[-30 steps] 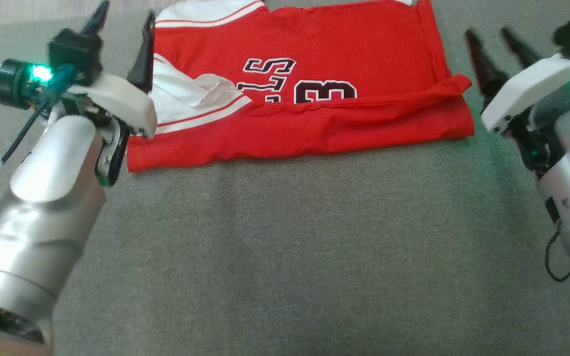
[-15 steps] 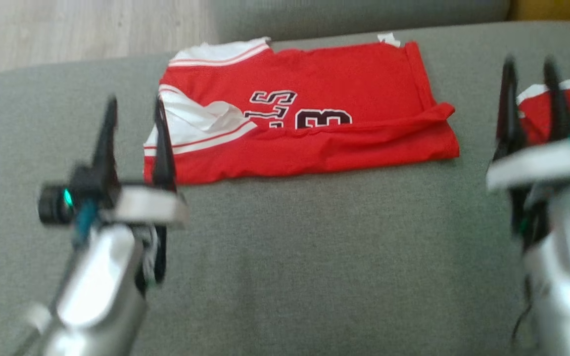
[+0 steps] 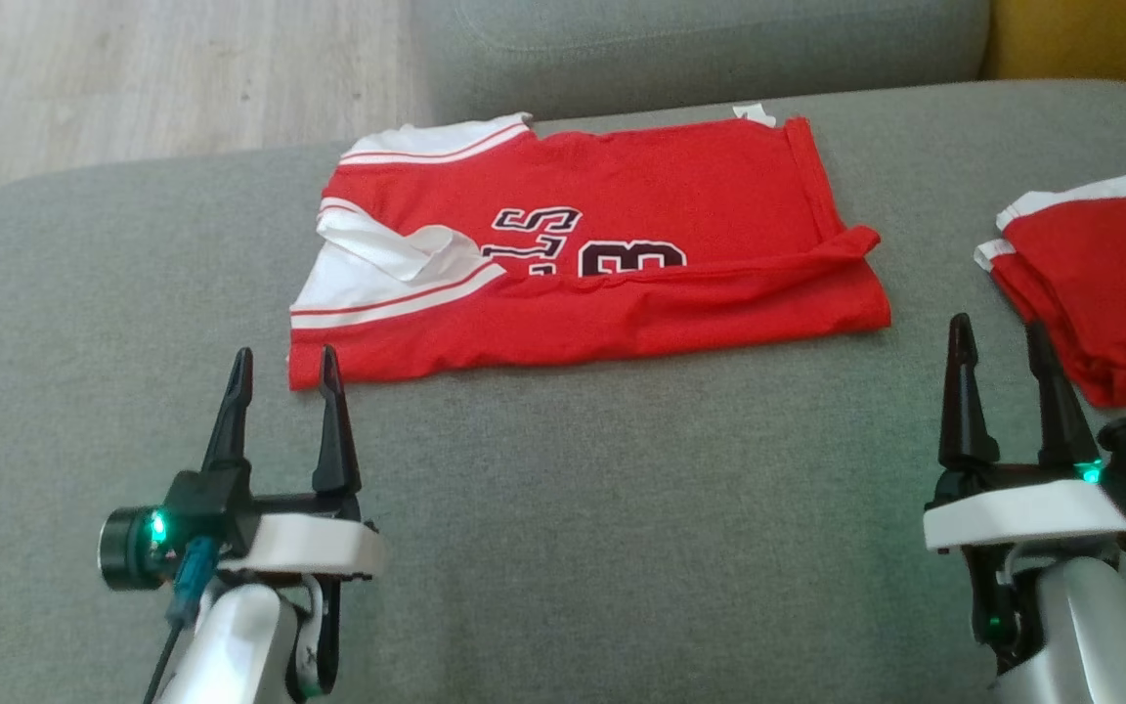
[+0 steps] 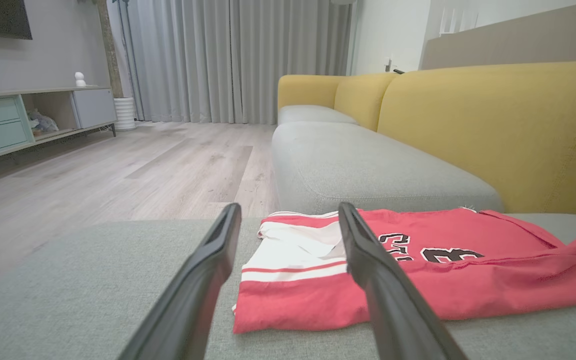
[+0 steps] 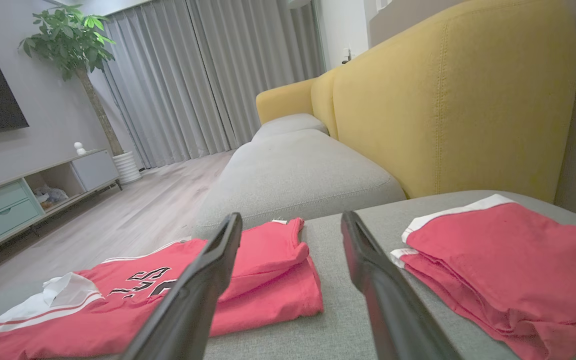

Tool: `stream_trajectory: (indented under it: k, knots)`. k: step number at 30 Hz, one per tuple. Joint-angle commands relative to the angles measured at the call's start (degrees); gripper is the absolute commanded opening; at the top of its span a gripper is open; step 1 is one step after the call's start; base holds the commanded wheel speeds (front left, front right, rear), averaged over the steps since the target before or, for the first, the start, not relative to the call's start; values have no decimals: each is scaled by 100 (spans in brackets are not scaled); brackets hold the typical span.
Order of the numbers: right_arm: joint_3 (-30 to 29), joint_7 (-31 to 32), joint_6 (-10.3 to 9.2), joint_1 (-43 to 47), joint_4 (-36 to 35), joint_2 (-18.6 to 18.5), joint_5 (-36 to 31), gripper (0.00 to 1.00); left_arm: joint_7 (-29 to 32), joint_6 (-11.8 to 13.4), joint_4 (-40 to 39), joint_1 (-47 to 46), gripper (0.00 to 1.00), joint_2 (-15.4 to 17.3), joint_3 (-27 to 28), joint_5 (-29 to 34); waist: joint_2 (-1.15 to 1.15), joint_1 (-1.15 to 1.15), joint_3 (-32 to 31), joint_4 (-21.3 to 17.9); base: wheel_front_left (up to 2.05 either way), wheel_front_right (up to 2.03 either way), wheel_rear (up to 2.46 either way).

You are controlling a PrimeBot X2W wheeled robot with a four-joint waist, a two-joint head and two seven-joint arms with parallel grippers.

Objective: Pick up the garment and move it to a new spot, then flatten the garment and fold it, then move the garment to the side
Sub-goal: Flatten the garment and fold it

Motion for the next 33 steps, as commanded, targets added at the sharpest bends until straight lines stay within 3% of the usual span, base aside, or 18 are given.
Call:
stream_trajectory:
  k: [1, 7, 20, 29, 31, 32, 33]
  knots:
    - [177, -61, -4, -206, -220, -8, 31, 100, -36, -38, -55, -345, 100, 15, 252, 74, 0, 0, 69, -42, 0, 0, 0]
    - [308, -61, -4, -336, -273, -7, 102, 100, 112, -212, 1095, -892, 100, -5, 272, 35, 0, 0, 401, -168, 0, 0, 0]
    - [562, -61, -4, -507, -176, -6, 236, 100, 457, 48, 3041, -2006, 100, 281, 469, 8, 0, 0, 892, -457, 0, 0, 0]
    - [670, -61, -4, -525, -58, -6, 321, 100, 875, -232, 3948, -2362, 100, 268, 361, -103, 0, 0, 931, -487, 0, 0, 0]
    - [678, -61, -4, -544, -38, -6, 333, 100, 964, -374, 4104, -2404, 20, 246, 298, -116, 0, 0, 919, -481, 0, 0, 0]
    - [678, -61, -4, -552, -25, -6, 336, 100, 985, -456, 4170, -2426, 0, 240, 267, -121, 0, 0, 908, -475, 0, 0, 0]
    - [674, -61, -4, -559, -13, -6, 338, 100, 961, -511, 4213, -2449, 0, 232, 253, -133, 0, 0, 889, -465, 0, 0, 0]
